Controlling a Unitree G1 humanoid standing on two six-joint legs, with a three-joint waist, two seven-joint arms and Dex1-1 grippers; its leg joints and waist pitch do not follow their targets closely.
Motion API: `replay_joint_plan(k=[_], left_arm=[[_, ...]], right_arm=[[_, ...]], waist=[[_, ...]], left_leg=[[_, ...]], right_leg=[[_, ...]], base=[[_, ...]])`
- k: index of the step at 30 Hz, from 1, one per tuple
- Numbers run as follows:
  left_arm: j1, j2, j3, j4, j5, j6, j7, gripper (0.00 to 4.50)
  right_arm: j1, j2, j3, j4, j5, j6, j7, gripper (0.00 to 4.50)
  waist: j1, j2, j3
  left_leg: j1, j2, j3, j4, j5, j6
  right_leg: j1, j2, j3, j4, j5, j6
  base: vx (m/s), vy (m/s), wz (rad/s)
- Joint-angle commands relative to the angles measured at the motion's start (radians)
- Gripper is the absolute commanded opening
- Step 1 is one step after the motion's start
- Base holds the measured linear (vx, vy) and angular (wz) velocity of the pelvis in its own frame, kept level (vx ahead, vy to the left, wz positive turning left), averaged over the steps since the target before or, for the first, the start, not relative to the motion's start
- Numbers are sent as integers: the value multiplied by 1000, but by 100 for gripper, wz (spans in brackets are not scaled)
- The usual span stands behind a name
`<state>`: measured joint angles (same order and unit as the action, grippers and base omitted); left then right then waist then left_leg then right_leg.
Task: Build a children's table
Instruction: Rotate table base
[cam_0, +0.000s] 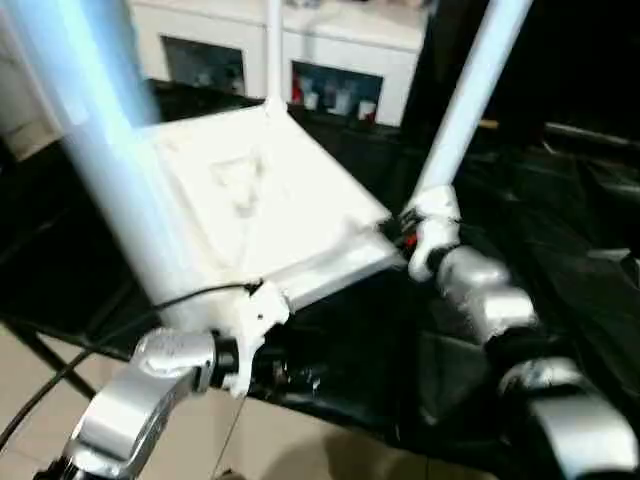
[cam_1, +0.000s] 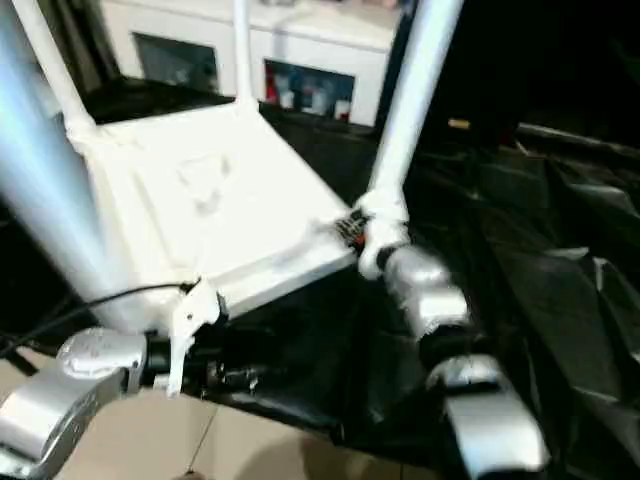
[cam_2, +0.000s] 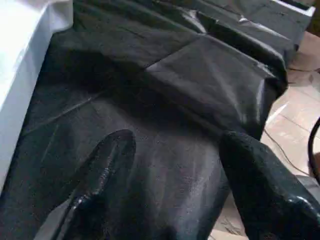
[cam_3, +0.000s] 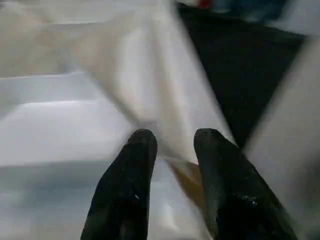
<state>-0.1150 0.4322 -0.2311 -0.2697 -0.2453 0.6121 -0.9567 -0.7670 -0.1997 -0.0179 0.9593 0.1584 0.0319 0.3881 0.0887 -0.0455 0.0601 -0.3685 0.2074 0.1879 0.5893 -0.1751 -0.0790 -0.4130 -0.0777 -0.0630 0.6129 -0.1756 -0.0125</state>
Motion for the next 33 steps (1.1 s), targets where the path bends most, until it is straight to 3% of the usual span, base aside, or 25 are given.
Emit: replay_joint_plan(k=[1,5,11,16,18,22,26,27,32,33], left_arm=[[5,3,10,-30,-11,8,12,345],[26,16,10,-57,-18,19,20,370],[56,31,19,-91,-35,21,27,426],[78,60,55,-103,-52,6,15,445],[88,82,67,-108,-56,-4,8,445],[75,86,74,-103,-59,-30,12,445],[70,82,101,-79,-73,-49,22,445],[75,94,128,-65,-81,-58,19,445],[108,188,209,-30,-91,-92,-32,445],[112,202,224,-31,-97,-89,-42,445]], right_arm=[[-28,-25,-28,63,-20,-22,-87,110],[-103,-35,-49,177,-26,-58,-170,74],[-165,-59,-67,281,-50,-101,-240,23],[-187,-82,-64,320,-60,-123,-219,20],[-193,-86,-67,332,-56,-135,-155,20],[-186,-77,-45,334,-79,-166,-55,20],[-167,-71,-35,322,-87,-202,9,20],[-156,-70,-41,308,-75,-210,52,20],[-90,-76,-29,230,-53,-230,229,20],[-76,-80,-21,216,-58,-233,255,20]], waist=[[-10,0,-65],[-10,-7,-68],[-5,-7,-66],[-4,-7,-67],[-4,-5,-67],[-9,1,-67],[-13,0,-65],[-15,-5,-64],[-20,-5,-61],[-22,-3,-60]], left_leg=[[16,18,-3,-70,-248,-28],[12,18,-1,-66,-228,-20],[14,19,3,-63,-227,-13],[13,17,5,-60,-228,-8],[7,17,2,-61,-227,-6],[5,17,1,-60,-239,-4],[7,18,1,-59,-259,-9],[6,18,0,-59,-271,-7],[3,18,-6,-62,-303,4],[9,19,-6,-62,-306,1]], right_leg=[[41,-49,42,-69,-287,-149],[42,-50,42,-63,-262,-147],[37,-46,43,-60,-242,-153],[37,-43,42,-58,-227,-154],[42,-44,41,-55,-225,-154],[43,-47,42,-57,-241,-157],[41,-46,42,-61,-270,-164],[41,-47,42,-62,-289,-162],[40,-47,41,-68,-356,-148],[35,-46,42,-70,-366,-153]], base=[[0,0,0],[0,0,0],[0,0,0],[0,0,0],[0,0,0],[0,0,0],[0,0,0],[0,0,0],[0,0,0],[0,0,0]])
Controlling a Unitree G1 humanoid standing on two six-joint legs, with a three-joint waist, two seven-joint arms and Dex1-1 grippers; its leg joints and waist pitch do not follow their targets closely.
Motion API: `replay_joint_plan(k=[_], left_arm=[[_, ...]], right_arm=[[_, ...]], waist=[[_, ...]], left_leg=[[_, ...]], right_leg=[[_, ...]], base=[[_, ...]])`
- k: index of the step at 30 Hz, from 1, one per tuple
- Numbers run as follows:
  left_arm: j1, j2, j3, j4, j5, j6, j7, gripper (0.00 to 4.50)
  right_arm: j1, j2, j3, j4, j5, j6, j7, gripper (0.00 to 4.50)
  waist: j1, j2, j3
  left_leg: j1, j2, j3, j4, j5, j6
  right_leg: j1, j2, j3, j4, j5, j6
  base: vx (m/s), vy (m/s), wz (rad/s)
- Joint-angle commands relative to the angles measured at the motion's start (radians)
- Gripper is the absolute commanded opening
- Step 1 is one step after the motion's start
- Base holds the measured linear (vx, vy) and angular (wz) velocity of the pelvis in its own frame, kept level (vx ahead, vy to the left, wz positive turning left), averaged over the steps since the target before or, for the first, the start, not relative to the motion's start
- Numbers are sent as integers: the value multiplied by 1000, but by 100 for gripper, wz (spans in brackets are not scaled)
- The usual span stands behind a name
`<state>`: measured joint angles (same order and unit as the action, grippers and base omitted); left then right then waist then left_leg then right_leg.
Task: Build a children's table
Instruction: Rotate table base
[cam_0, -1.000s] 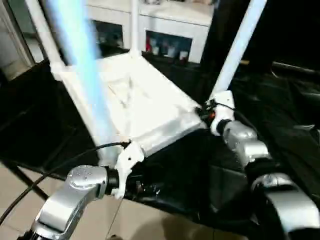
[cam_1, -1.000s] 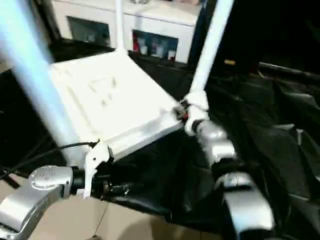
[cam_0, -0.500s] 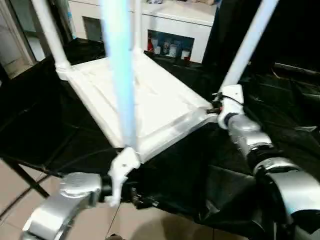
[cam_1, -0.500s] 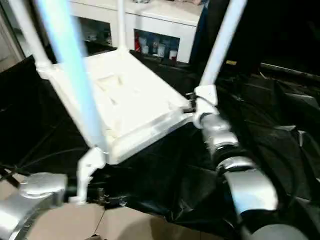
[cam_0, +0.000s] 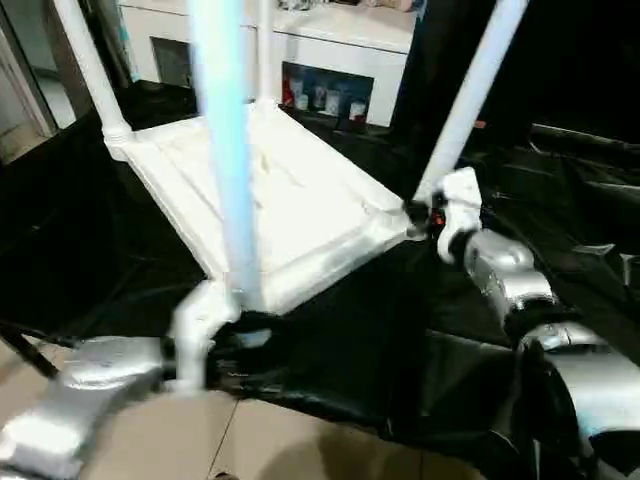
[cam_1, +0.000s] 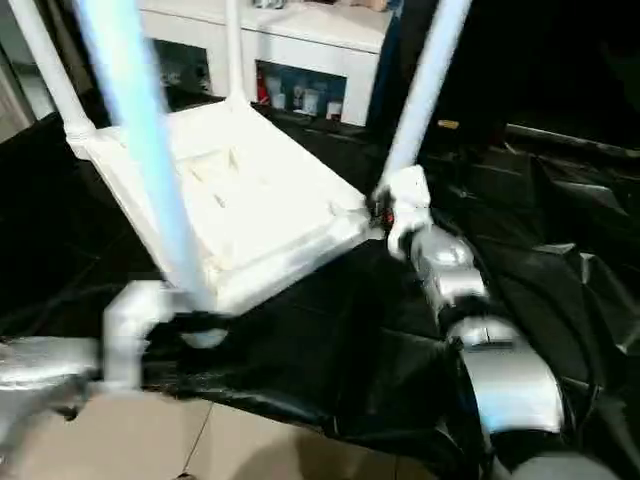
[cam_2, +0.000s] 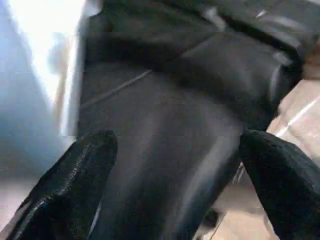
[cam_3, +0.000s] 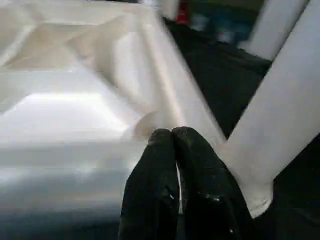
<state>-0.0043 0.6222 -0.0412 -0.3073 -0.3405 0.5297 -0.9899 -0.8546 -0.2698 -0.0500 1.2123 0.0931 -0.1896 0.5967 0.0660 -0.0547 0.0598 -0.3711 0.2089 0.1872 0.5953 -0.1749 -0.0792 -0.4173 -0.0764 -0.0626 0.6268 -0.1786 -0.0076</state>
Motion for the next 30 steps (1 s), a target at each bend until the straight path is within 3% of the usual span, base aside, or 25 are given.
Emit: replay_joint_plan(k=[1,5,7,9,11,16,21,24,25,27,30], left_arm=[[2,24,44,7,-10,-1,-22,445],[11,94,65,12,-37,8,-85,445],[5,120,75,19,-48,5,-98,445],[-8,133,94,26,-64,21,-98,445],[-10,148,103,35,-61,21,-105,445],[22,216,185,87,-77,52,-135,445],[7,237,250,157,-87,19,-122,445],[-36,215,298,202,-123,-12,-113,445],[-62,188,304,215,-135,-35,-107,445],[-104,142,303,232,-153,-61,-91,445],[-192,36,241,229,-198,-42,-81,445]], right_arm=[[23,-13,18,-45,2,-13,65,20],[65,-30,36,-69,-20,-33,112,20],[92,-40,36,-89,-22,-31,130,20],[111,-46,39,-107,-25,-22,143,20],[122,-49,42,-116,-25,-17,153,20],[189,-61,46,-189,-9,22,208,20],[247,-61,40,-276,22,75,262,20],[297,-55,46,-335,38,98,300,20],[301,-50,47,-337,35,98,291,20],[306,-41,47,-343,30,104,264,20],[294,-3,34,-325,19,130,159,20]], waist=[[-1,7,-60],[-4,21,-59],[-4,15,-58],[-4,28,-58],[-5,24,-59],[-10,25,-59],[-8,28,-58],[-4,32,-56],[-2,36,-57],[2,35,-56],[2,36,-56]], left_leg=[[11,18,-6,-68,-307,-1],[15,19,-11,-70,-337,-15],[14,18,-11,-71,-344,-12],[20,17,-10,-69,-353,-18],[16,17,-12,-72,-354,-21],[14,15,-13,-71,-349,-15],[21,18,-15,-73,-371,-16],[23,16,-15,-75,-385,-16],[29,18,-14,-74,-390,-21],[28,17,-17,-76,-396,-31],[27,18,-19,-78,-402,-45]], right_leg=[[41,-47,41,-83,-360,-163],[38,-48,40,-82,-361,-185],[39,-47,41,-82,-365,-182],[36,-45,43,-81,-350,-196],[41,-45,41,-81,-344,-198],[43,-44,41,-82,-348,-196],[40,-45,42,-84,-365,-196],[40,-43,42,-89,-374,-190],[35,-44,42,-91,-368,-197],[39,-45,40,-90,-368,-206],[41,-51,40,-89,-385,-200]], base=[[0,0,0],[0,0,0],[0,0,0],[0,0,0],[0,0,0],[0,0,0],[0,0,0],[0,0,0],[0,0,0],[0,0,0],[0,0,0]])
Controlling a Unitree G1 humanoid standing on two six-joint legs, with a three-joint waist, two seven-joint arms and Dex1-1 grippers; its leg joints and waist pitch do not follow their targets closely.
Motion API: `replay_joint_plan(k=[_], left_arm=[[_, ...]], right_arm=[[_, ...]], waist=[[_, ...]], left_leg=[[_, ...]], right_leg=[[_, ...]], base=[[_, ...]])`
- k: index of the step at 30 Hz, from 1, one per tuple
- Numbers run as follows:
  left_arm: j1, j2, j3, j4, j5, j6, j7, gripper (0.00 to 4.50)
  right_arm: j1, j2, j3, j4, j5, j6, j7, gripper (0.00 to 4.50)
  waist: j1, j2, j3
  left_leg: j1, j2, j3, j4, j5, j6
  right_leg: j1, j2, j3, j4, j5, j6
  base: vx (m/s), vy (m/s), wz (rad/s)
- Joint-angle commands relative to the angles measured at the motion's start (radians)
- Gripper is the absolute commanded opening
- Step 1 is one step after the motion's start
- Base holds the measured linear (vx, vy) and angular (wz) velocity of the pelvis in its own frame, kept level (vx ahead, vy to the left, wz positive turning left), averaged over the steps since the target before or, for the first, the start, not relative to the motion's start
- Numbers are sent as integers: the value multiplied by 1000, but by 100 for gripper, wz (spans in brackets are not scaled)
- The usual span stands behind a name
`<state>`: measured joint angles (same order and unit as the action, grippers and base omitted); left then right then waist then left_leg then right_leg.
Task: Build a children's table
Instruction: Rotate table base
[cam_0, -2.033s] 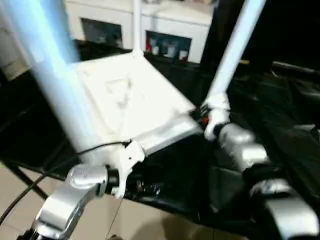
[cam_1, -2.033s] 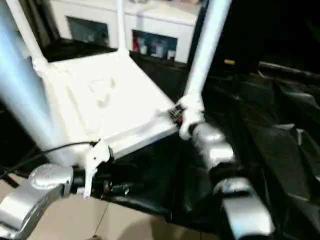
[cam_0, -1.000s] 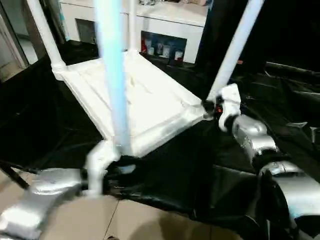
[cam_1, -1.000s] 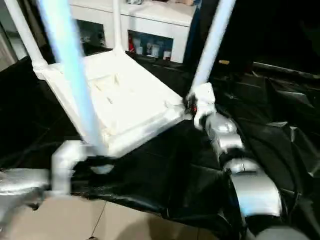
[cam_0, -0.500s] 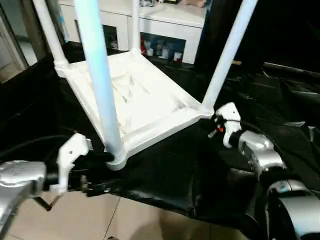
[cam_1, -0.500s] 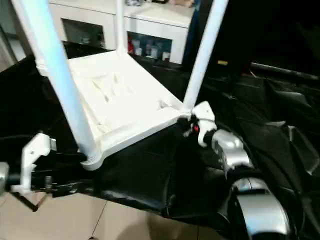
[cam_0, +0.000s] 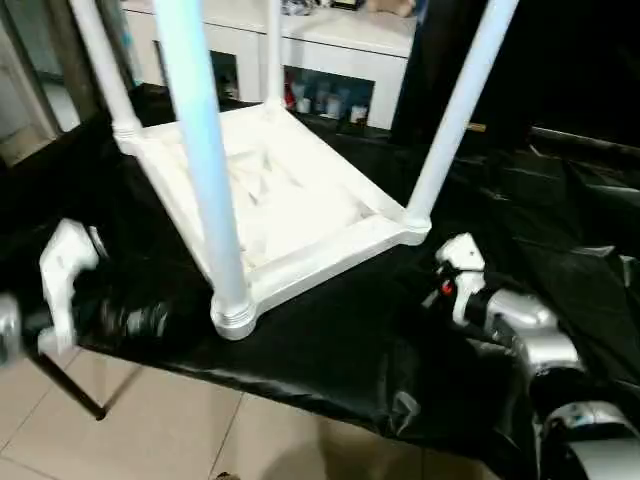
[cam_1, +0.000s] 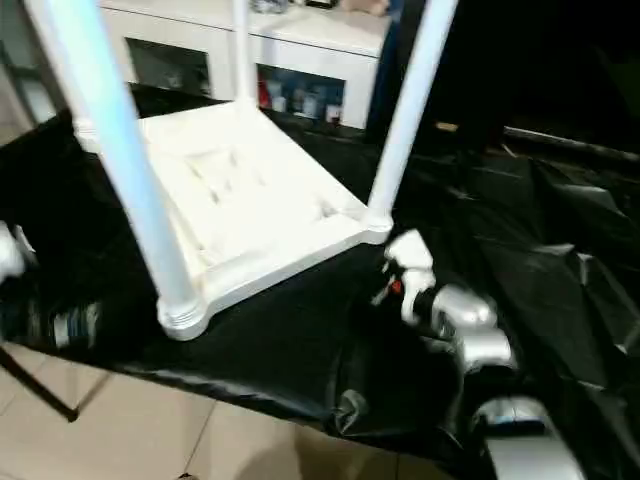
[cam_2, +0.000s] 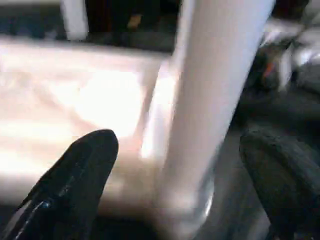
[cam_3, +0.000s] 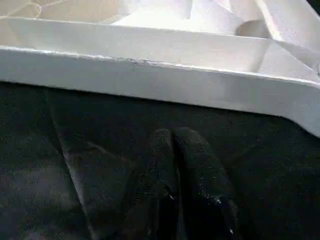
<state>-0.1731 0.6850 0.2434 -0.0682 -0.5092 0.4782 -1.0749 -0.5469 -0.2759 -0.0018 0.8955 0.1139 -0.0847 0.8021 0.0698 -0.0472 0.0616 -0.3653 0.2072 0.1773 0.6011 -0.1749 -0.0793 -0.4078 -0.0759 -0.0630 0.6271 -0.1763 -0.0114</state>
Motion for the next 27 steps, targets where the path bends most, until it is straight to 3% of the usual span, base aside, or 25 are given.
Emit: replay_joint_plan(k=[1,4,6,13,17,18,19,22,23,25,27], left_arm=[[-27,-32,-47,-10,-31,11,4,445],[-80,-98,-105,10,-34,10,4,445],[-132,-173,-190,46,-7,-13,-11,445],[-223,-294,-309,89,16,-33,-23,445],[-297,-394,-398,134,53,-66,-22,445],[-308,-410,-410,145,63,-76,-22,445],[-313,-417,-416,151,67,-82,-21,445],[-357,-480,-466,206,107,-135,-10,445],[-369,-501,-482,224,119,-154,-8,445],[-386,-538,-510,245,133,-176,-4,445],[-401,-578,-536,268,154,-193,10,445]], right_arm=[[-14,5,-16,-9,-1,27,-49,20],[-14,31,-22,-16,5,48,-85,20],[-20,68,-29,-10,0,54,-159,20],[-62,133,-21,29,-20,50,-269,20],[-94,163,-15,59,-34,45,-310,20],[-99,164,-15,64,-37,44,-316,20],[-101,165,-15,67,-38,43,-318,20],[-116,168,-21,83,-39,40,-338,20],[-120,168,-22,87,-39,39,-340,20],[-123,169,-25,92,-38,40,-343,20],[-122,168,-26,99,-42,35,-348,20]], waist=[[0,27,-59],[-3,26,-61],[-5,29,-62],[-5,35,-70],[-8,38,-72],[-9,43,-72],[-10,39,-71],[-9,40,-73],[-11,46,-75],[-15,38,-74],[-14,43,-76]], left_leg=[[24,19,-9,-83,-405,-46],[21,17,-11,-83,-397,-45],[19,16,-10,-82,-371,-43],[17,18,-8,-80,-331,-43],[9,15,-5,-77,-268,-31],[10,15,-4,-76,-267,-30],[8,15,-4,-77,-266,-27],[8,15,-3,-75,-247,-15],[4,15,-4,-74,-236,-15],[2,13,-3,-73,-229,-3],[5,15,-1,-70,-218,6]], right_leg=[[31,-53,41,-91,-397,-193],[33,-54,41,-94,-411,-178],[34,-52,42,-92,-380,-181],[40,-53,42,-83,-290,-208],[50,-52,42,-78,-219,-219],[49,-52,43,-77,-213,-222],[51,-52,42,-79,-212,-222],[54,-53,42,-80,-189,-226],[59,-54,42,-73,-163,-234],[61,-52,41,-77,-155,-237],[61,-52,41,-77,-133,-248]], base=[[0,0,0],[0,0,0],[0,0,0],[0,0,0],[0,0,0],[0,0,0],[0,0,0],[0,0,0],[0,0,0],[0,0,0],[0,0,0]])
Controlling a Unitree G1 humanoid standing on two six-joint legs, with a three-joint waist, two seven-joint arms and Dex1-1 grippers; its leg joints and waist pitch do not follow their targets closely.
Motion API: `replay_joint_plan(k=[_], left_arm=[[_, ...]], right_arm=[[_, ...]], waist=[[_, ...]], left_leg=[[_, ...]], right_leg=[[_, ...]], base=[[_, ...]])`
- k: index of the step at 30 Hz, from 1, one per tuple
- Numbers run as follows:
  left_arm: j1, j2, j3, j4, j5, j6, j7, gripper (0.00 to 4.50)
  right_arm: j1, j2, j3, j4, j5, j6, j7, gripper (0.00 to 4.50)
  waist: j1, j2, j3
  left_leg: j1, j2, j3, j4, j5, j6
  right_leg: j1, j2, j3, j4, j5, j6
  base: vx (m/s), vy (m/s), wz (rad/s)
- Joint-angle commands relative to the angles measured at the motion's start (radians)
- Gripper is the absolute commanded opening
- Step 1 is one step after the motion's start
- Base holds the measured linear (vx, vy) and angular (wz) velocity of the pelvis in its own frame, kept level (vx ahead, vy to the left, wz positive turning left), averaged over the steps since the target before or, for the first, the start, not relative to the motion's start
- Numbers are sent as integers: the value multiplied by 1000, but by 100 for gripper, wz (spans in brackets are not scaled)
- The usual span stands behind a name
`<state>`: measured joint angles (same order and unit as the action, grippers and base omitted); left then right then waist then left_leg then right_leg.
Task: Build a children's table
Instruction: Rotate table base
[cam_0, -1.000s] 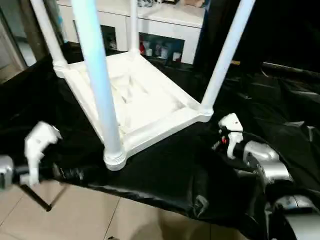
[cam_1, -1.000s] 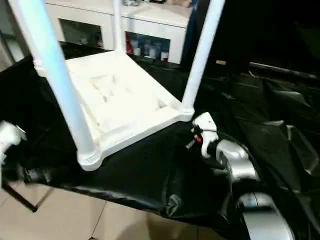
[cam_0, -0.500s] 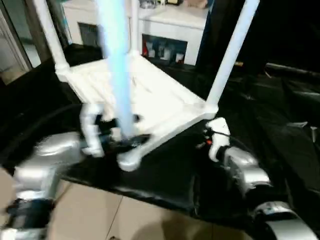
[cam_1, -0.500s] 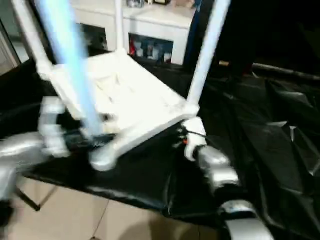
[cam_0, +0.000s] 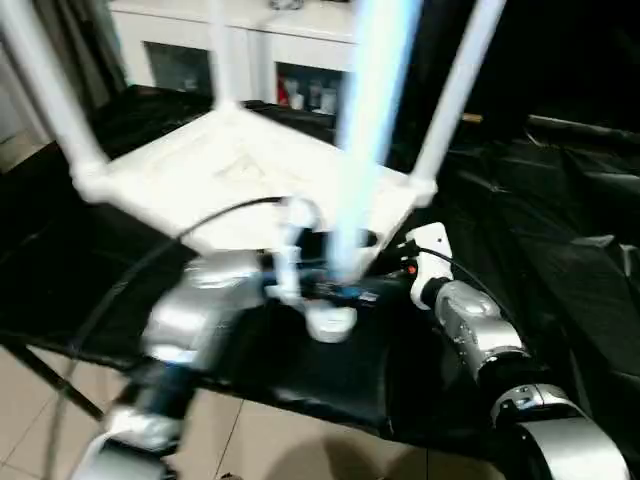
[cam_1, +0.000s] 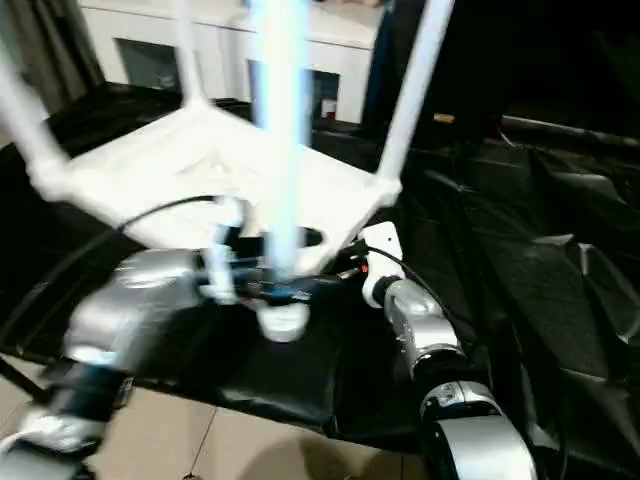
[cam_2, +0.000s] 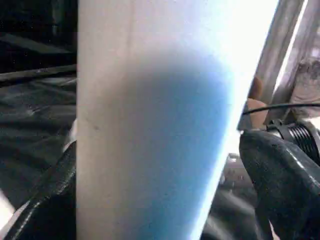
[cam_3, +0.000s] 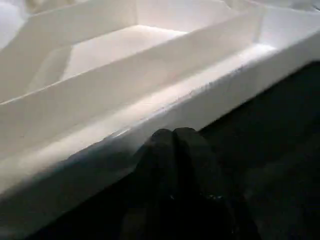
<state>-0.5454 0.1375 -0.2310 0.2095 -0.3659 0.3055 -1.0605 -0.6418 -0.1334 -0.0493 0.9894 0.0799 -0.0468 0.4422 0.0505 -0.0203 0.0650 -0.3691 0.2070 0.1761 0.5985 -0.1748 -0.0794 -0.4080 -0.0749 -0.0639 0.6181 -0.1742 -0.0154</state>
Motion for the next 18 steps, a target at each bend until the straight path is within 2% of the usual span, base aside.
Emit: replay_joint_plan(k=[1,2,3,4,8,9,11,12,13,14,15,17,18], left_arm=[[-28,-31,-61,-10,11,-21,-5,445],[-39,-50,-67,24,39,-55,4,445],[-43,-57,-69,36,45,-65,4,445],[-49,-64,-72,50,56,-77,12,445],[-71,-90,-70,104,96,-125,69,445],[-80,-91,-66,134,124,-153,102,445],[-103,-82,-55,204,178,-194,160,445],[-111,-69,-53,232,202,-221,180,445],[-115,-62,-53,247,216,-237,191,445],[-119,-50,-45,267,224,-251,196,445],[-121,-43,-40,278,226,-257,196,445],[-119,-34,-30,277,215,-254,180,445],[-104,-5,-15,248,171,-220,106,445]], right_arm=[[-28,25,21,5,-8,-3,12,20],[-27,25,19,11,-10,-7,9,20],[-27,25,18,14,-9,-8,10,20],[-25,23,19,15,-10,-10,9,20],[-22,15,20,25,-24,-19,-19,20],[-25,11,17,29,-26,-22,-27,20],[-31,-1,3,34,-21,-24,-34,20],[-32,-11,-1,33,-20,-25,-35,20],[-33,-17,-3,33,-20,-26,-35,20],[-31,-31,-8,26,-15,-25,-21,20],[-29,-40,-11,20,-12,-24,-10,20],[-23,-53,-10,7,-8,-23,19,20],[-1,-83,-5,-41,8,-9,110,20]], waist=[[5,16,-79],[3,19,-80],[0,15,-79],[0,19,-79],[-6,16,-78],[-4,27,-78],[-8,21,-77],[-8,28,-78],[-9,27,-76],[-7,31,-77],[-6,29,-78],[-3,32,-79],[1,36,-79]], left_leg=[[9,15,0,-68,-218,6],[5,15,-2,-69,-217,13],[6,15,-1,-68,-222,19],[6,14,-1,-68,-222,20],[8,15,0,-67,-234,29],[8,14,-2,-67,-239,30],[8,12,-2,-68,-254,32],[10,11,-2,-66,-262,31],[7,9,-2,-66,-261,34],[7,8,-2,-65,-260,35],[8,9,-1,-64,-254,39],[6,11,-1,-63,-236,44],[7,11,0,-63,-234,51]], right_leg=[[61,-53,42,-68,-135,-244],[65,-54,40,-66,-130,-249],[64,-53,40,-70,-132,-252],[65,-54,40,-69,-131,-254],[63,-53,39,-73,-152,-259],[64,-54,39,-74,-167,-254],[64,-50,37,-80,-189,-243],[64,-52,36,-80,-215,-236],[64,-53,36,-84,-240,-227],[63,-54,36,-86,-250,-222],[62,-53,36,-86,-251,-222],[63,-53,36,-82,-229,-232],[64,-53,35,-82,-219,-241]], base=[[0,0,0],[0,0,0],[0,0,0],[0,0,0],[0,0,0],[0,0,0],[0,0,0],[0,0,0],[0,0,0],[0,0,0],[0,0,0],[0,0,0],[0,0,0]])
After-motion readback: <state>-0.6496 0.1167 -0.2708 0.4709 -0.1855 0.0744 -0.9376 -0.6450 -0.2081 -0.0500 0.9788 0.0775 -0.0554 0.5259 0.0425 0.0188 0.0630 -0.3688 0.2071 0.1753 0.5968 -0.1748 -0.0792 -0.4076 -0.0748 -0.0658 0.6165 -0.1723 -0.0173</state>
